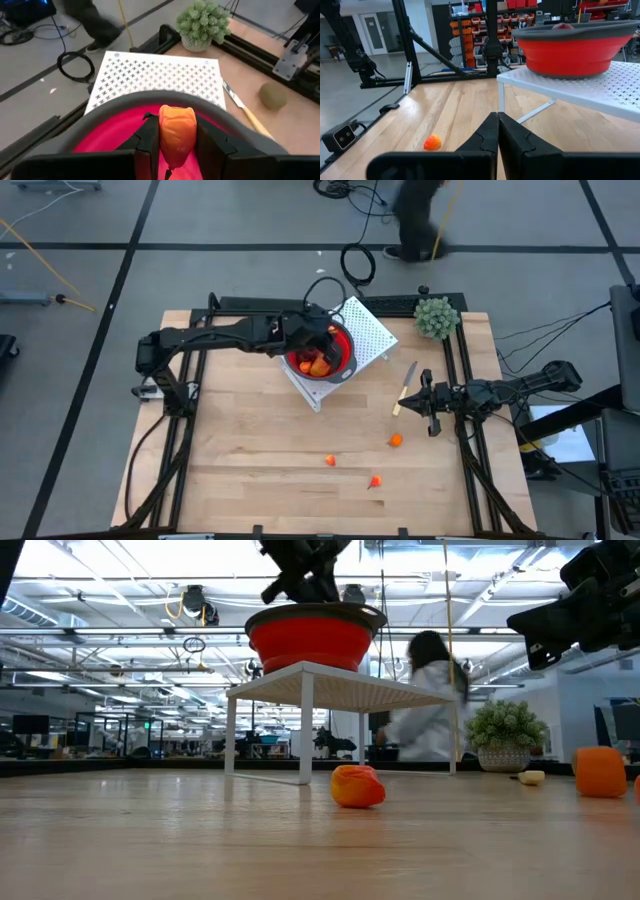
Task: Pick & Place Fruit
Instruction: Put the peach into the red strainer bowl on the shelf
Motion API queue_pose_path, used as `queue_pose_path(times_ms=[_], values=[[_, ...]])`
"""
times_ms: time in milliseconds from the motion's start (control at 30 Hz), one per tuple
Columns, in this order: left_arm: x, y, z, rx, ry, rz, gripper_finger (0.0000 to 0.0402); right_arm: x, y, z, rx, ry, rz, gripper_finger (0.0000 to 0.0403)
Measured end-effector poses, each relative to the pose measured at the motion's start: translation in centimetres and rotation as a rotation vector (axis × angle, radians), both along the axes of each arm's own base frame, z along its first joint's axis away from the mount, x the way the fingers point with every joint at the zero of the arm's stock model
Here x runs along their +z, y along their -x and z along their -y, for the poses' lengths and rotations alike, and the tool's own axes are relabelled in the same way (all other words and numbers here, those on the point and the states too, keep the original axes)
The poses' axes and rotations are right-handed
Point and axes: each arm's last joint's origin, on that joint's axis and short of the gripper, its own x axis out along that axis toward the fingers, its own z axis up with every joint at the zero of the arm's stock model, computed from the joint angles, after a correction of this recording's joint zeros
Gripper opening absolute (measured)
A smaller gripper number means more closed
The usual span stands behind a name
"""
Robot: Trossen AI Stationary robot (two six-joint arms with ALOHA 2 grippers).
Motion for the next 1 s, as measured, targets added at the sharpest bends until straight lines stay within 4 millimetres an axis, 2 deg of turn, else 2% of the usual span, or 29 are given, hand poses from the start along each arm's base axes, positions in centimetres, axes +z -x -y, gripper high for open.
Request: queue_pose_path(times_ms=[333,1000], values=[[-2.8,-1.3,-0.2,-0.013,0.04,-0.095,0.009,-0.1,-0.1,0.0,-0.001,0.004,-0.014,0.0],[-3.4,-0.9,-1.4,-0.031,0.066,-0.158,0.0091,-0.2,-0.1,0.0,0.0,0.005,-0.018,0.0]])
